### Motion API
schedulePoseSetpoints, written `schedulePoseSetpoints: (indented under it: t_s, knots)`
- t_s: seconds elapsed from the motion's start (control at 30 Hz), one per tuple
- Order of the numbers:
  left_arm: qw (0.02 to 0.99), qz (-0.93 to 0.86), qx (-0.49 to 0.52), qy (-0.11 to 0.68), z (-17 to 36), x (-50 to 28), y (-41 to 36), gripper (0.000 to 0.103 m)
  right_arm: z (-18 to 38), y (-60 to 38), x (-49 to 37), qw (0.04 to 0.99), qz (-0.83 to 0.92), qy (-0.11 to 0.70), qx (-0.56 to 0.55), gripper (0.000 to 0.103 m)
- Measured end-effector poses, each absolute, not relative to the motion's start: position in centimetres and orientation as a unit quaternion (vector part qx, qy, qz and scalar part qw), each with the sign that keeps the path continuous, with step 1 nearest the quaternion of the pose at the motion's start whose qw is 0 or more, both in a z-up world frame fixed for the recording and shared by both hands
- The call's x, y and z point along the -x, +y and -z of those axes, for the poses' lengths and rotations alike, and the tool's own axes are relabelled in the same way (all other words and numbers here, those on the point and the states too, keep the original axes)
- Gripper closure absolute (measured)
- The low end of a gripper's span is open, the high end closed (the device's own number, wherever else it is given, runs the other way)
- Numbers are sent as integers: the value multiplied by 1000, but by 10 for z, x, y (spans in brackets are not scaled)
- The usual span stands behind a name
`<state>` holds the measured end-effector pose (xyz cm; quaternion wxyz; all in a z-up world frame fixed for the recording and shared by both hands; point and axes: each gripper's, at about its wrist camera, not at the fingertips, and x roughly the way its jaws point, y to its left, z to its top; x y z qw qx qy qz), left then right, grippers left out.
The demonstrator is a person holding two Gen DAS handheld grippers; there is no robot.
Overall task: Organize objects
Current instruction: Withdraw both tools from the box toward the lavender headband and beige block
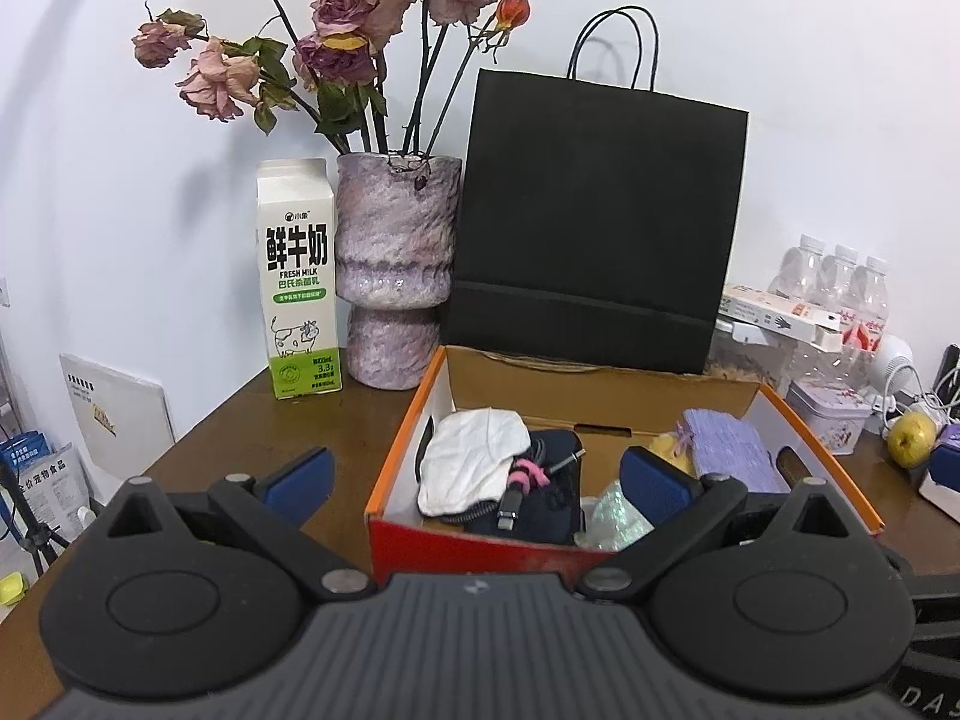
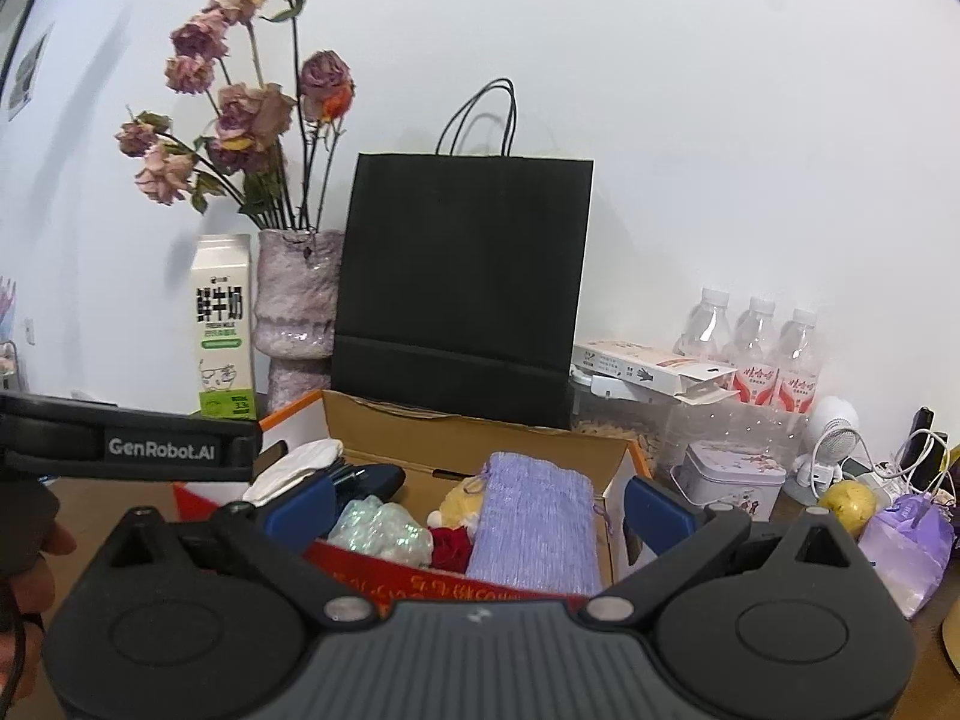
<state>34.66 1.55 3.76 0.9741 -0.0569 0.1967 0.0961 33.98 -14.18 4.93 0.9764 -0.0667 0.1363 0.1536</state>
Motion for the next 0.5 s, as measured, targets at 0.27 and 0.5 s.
schedulePoseSetpoints:
  t_s: [0.27, 0.5]
  knots:
    - [974, -93, 58, 200, -34, -314, 5, 0, -49, -153, -305, 975, -162, 129, 76, 0]
    - [974, -86, 56, 202, -32, -288, -6, 0, -46, -164, -275, 975, -168, 125, 76, 0]
